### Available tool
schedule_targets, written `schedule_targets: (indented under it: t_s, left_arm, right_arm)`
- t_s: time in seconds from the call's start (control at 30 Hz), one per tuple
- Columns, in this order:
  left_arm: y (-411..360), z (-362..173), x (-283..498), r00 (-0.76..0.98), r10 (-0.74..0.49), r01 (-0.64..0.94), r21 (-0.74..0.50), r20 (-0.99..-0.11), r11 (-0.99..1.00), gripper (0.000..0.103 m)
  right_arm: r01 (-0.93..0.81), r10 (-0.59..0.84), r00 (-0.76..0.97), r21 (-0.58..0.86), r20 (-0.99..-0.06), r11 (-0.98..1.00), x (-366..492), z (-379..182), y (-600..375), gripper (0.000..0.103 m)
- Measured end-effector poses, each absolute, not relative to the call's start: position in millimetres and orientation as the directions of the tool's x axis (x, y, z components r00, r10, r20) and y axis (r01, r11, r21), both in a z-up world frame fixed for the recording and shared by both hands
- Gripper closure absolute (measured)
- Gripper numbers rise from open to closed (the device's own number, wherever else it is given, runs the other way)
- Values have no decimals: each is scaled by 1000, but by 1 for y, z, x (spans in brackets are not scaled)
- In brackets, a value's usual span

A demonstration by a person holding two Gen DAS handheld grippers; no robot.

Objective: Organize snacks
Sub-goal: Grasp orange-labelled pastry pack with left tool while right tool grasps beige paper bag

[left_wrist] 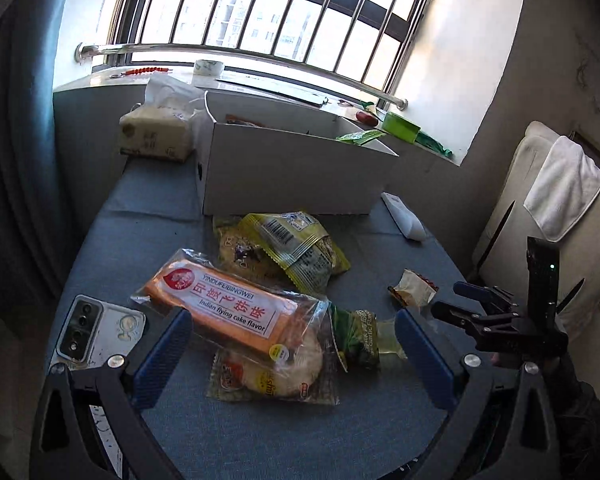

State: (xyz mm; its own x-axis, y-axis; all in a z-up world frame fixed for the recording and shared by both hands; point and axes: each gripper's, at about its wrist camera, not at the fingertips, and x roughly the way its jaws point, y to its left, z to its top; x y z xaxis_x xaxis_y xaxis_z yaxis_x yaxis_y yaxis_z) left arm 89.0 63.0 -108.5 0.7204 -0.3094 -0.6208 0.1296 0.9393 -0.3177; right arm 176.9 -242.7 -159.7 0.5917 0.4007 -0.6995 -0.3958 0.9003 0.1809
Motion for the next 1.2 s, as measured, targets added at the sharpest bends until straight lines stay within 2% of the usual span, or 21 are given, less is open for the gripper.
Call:
schedule_targets:
  t_s: [0.2,0.3,0.33,0.4,0.5,0.57,0.73,0.83,0.97,1.0,1.03,1.07,1.1,1.13,1.2]
  left_arm:
    - [67,-121,90,696,-286,52,-352,-658,935,0]
    - [68,-129,98,672,-283,4,-379,-684,925,0]
    - [69,-133,101,662,-273,-23,-383,-698,923,0]
    - [69,-140,107,639,-267,-65,-397,-721,916,0]
    - [71,-151,117,613,-243,-133,-402,-752,906,0]
    - [75,-158,125,592,-225,-190,-405,-774,894,0]
    - [84,-164,147,576,-197,-285,-421,-794,861,0]
    - [88,-173,158,557,-238,-328,-474,-796,817,0]
    - [86,-175,169,576,-226,-326,-474,-785,818,3]
    - [87,-175,172,587,-235,-318,-487,-775,813,6]
    - [89,-176,175,592,-252,-312,-507,-765,803,20]
    - [91,-177,179,595,-261,-312,-518,-760,796,27]
    - [92,-179,181,596,-292,-296,-543,-748,786,47]
    - [92,-182,186,590,-325,-278,-564,-739,777,60]
    - [90,-184,191,591,-350,-251,-578,-727,777,64]
  right_arm:
    - [-458,361,518,105,-776,883,215,-174,-227,0]
    - [-473,351,448,116,-822,874,231,-185,-224,0]
    - [-487,343,454,93,-822,868,232,-184,-222,2]
    - [-507,346,451,82,-823,858,230,-183,-222,18]
    - [-517,355,468,76,-809,853,224,-181,-225,34]
    - [-520,374,475,88,-796,849,219,-181,-229,38]
    - [-511,435,496,152,-752,846,203,-173,-243,40]
    - [-505,478,521,197,-707,841,195,-161,-247,40]
    - [-504,522,544,241,-657,829,181,-144,-252,40]
    - [-505,530,548,249,-647,826,179,-142,-253,40]
    - [-505,534,551,254,-641,825,177,-140,-254,40]
    - [-502,537,556,258,-634,825,176,-138,-255,40]
    - [-499,541,558,267,-629,824,174,-136,-257,40]
    - [-497,548,556,279,-624,822,173,-135,-258,40]
    - [-491,560,556,302,-614,817,171,-135,-261,40]
